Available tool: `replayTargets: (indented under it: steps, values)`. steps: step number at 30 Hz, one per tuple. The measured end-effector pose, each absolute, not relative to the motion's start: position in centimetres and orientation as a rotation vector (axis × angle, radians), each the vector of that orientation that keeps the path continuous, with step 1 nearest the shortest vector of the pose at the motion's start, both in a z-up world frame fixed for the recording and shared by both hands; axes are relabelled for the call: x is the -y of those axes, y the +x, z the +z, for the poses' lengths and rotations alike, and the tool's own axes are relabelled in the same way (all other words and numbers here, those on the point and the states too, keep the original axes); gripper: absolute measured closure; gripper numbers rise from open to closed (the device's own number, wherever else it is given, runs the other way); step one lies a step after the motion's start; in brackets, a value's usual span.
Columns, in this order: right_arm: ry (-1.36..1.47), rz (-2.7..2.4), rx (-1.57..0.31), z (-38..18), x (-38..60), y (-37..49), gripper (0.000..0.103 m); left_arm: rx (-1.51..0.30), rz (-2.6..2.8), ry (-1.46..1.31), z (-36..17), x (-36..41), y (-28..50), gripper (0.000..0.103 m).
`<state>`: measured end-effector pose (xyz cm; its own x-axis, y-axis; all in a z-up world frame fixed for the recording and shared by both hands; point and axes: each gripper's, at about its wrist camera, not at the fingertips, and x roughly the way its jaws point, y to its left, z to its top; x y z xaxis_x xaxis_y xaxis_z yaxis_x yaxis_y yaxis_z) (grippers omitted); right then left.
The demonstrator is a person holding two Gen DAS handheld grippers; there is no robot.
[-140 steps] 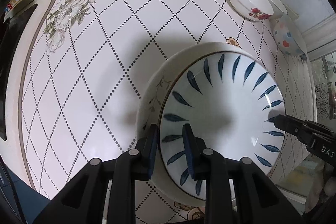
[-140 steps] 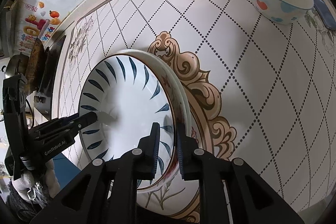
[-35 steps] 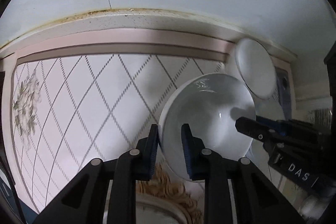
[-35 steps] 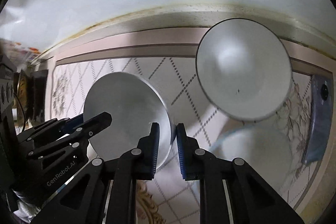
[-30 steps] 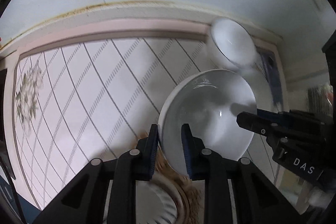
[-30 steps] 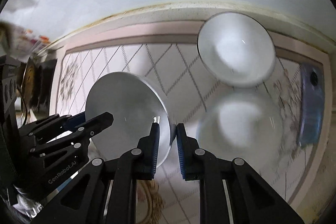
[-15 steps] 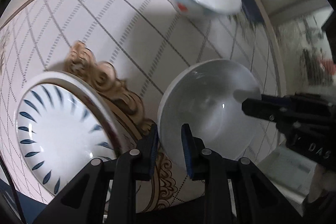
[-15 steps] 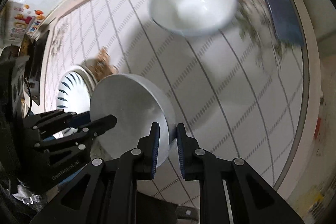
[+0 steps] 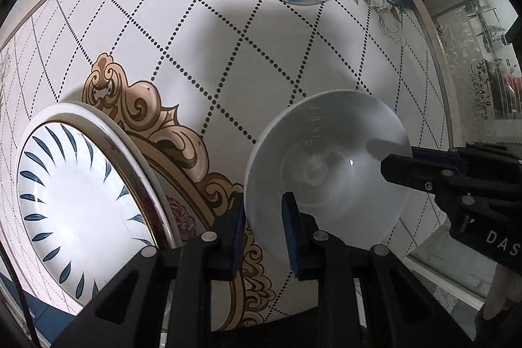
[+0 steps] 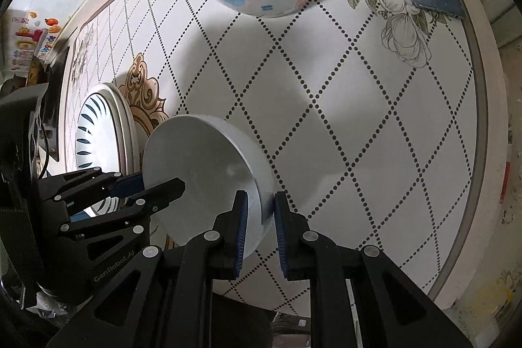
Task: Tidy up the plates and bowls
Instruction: 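Grip the plain white bowl rim with both tools and lift it, then carry the held white bowl with both tools toward the next bowl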
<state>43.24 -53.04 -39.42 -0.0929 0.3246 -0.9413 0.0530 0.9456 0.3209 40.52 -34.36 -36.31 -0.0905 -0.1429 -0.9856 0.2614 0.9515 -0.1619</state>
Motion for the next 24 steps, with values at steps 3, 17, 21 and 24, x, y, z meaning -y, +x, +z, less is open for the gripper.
replayTargets:
  steps: [3, 17, 21, 24]
  values:
    - [0.303, 0.238, -1.656, -39.5, 53.1, 43.4, 0.085, -1.631, -0.333, 0.088, -36.6, 34.5, 40.4, 0.083]
    - [0.531, 0.234, -1.597, -36.0, 57.2, 44.3, 0.068, -1.504, -0.336, 0.038, -29.6, 32.0, 43.7, 0.056]
    - [0.664, 0.226, -1.446, -33.0, 60.3, 46.7, 0.026, -1.447, -0.272, -0.003, -30.1, 32.1, 49.4, 0.043]
    - [0.708, 0.186, -1.368, -33.4, 61.7, 49.7, 0.027, -1.473, -0.269, -0.084, -31.9, 32.5, 53.8, 0.043]
